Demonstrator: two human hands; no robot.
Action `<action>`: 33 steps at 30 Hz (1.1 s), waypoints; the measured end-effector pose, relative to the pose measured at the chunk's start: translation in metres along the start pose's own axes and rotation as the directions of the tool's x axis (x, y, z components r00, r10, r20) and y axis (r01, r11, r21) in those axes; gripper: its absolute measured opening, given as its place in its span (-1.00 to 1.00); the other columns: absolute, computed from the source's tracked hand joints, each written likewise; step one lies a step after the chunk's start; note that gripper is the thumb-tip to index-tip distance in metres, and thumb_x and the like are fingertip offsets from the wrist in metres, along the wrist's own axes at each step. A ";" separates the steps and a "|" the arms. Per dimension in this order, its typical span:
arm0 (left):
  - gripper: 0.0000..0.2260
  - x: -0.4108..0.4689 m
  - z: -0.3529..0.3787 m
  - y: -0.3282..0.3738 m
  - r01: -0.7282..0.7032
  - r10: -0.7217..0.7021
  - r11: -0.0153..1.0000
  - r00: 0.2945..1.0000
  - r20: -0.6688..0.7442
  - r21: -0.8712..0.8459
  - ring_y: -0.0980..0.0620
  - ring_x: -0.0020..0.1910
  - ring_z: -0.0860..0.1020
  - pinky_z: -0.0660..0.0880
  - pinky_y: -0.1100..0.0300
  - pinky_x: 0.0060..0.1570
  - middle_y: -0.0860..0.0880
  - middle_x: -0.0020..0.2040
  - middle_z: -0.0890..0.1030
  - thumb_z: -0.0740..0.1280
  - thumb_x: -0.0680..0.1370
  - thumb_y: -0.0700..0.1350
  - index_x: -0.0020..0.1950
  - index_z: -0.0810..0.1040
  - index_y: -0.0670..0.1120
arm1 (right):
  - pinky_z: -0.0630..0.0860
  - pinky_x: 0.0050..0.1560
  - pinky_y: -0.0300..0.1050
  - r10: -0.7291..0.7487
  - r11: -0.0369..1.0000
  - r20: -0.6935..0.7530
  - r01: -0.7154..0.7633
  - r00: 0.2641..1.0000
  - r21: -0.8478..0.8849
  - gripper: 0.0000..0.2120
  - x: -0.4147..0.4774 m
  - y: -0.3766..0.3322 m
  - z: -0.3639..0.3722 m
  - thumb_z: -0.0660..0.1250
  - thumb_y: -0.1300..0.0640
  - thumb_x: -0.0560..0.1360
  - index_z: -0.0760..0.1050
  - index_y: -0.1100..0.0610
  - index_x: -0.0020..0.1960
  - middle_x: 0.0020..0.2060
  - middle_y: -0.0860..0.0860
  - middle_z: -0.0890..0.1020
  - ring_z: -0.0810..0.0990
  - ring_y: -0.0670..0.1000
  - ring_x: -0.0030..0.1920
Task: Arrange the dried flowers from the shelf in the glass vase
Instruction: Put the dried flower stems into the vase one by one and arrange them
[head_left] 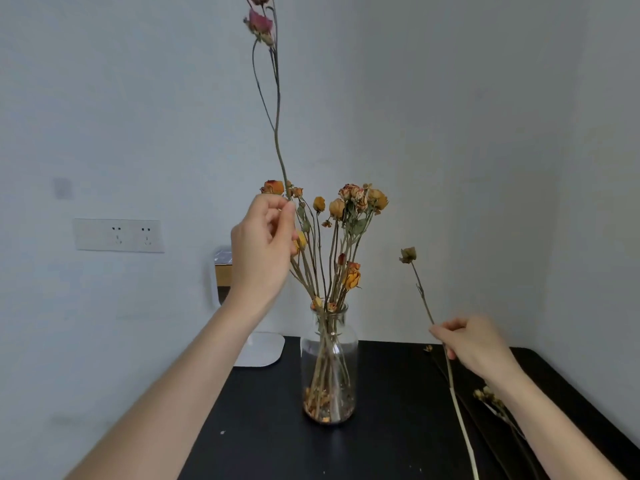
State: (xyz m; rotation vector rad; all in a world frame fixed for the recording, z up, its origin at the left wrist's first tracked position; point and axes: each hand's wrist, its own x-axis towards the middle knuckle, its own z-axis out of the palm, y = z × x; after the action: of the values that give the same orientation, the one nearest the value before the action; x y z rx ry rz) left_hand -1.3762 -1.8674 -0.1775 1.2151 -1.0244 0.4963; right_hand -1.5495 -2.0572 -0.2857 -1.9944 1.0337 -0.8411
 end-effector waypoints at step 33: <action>-0.93 0.013 0.033 -0.038 -0.015 -0.018 0.965 0.992 0.123 0.263 0.31 -0.48 0.49 0.43 0.26 -0.17 0.00 -0.40 0.56 0.21 0.60 -0.15 -0.08 0.44 -0.06 | 0.34 -0.38 -0.26 0.025 0.999 0.012 -0.025 1.000 -0.032 -0.89 0.002 0.014 0.014 0.33 0.07 0.50 0.46 0.05 -0.18 -0.44 0.03 0.55 0.57 -0.03 -0.34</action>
State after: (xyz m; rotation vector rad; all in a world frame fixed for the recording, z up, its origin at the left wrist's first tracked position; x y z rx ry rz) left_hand -1.3523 -1.9132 -0.1863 1.4987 -1.0867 0.5752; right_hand -1.5428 -2.0609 -0.3042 -2.0067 1.0687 -0.8031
